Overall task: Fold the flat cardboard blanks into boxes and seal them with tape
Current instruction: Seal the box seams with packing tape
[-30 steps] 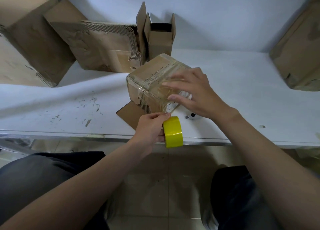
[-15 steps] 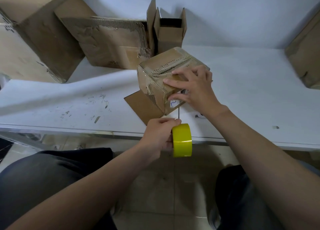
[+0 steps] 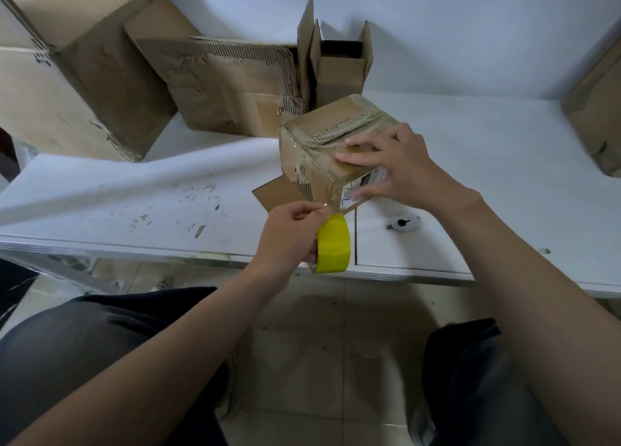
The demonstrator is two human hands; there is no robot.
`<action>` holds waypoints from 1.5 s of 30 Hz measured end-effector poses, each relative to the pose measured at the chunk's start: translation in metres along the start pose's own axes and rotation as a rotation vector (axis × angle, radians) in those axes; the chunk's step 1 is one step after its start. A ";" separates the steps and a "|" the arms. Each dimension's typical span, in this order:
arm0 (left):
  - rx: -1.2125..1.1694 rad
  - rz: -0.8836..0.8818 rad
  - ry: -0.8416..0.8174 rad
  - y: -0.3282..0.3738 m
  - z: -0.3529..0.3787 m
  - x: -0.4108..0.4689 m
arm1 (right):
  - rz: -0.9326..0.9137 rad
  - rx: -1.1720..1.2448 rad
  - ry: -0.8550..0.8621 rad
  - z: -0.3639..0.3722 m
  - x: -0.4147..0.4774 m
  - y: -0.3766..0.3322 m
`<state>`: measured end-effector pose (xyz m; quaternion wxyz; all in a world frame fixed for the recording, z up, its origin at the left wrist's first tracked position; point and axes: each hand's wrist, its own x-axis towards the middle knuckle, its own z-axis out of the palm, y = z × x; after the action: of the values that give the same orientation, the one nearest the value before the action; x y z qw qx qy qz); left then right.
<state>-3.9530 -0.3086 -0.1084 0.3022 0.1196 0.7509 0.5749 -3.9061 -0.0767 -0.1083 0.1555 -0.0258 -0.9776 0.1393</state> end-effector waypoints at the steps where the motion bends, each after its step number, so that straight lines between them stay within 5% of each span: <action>1: 0.020 0.012 -0.007 0.001 0.000 0.000 | 0.016 -0.046 -0.024 -0.001 -0.002 -0.004; 4: 0.030 0.056 -0.040 0.003 -0.001 -0.002 | 0.077 -0.063 -0.010 -0.003 -0.002 -0.017; 8: 0.018 0.136 -0.104 0.008 -0.002 -0.006 | 0.108 0.218 0.167 -0.019 -0.009 -0.037; 13: 0.066 0.332 -0.185 0.016 0.004 -0.011 | 0.174 0.521 -0.027 -0.036 -0.041 -0.058; 18: 0.103 0.450 -0.249 0.019 0.014 -0.014 | 0.330 0.675 0.135 -0.038 -0.056 -0.057; 26: -0.066 0.415 -0.322 0.028 0.024 -0.012 | 0.341 0.389 0.172 -0.037 -0.055 -0.066; 31: -0.065 0.357 -0.237 0.030 0.029 -0.009 | 0.294 0.187 0.127 -0.042 -0.054 -0.072; 41: -0.009 0.242 -0.185 0.027 0.030 -0.004 | 0.451 0.496 0.167 -0.047 -0.050 -0.067; 45: 0.273 0.450 0.067 0.021 0.029 -0.005 | 0.445 0.542 0.135 -0.048 -0.050 -0.065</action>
<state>-3.9352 -0.2824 -0.0918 0.1231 0.3041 0.7855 0.5248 -3.8441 -0.1307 -0.0610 0.1870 -0.2049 -0.8630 0.4222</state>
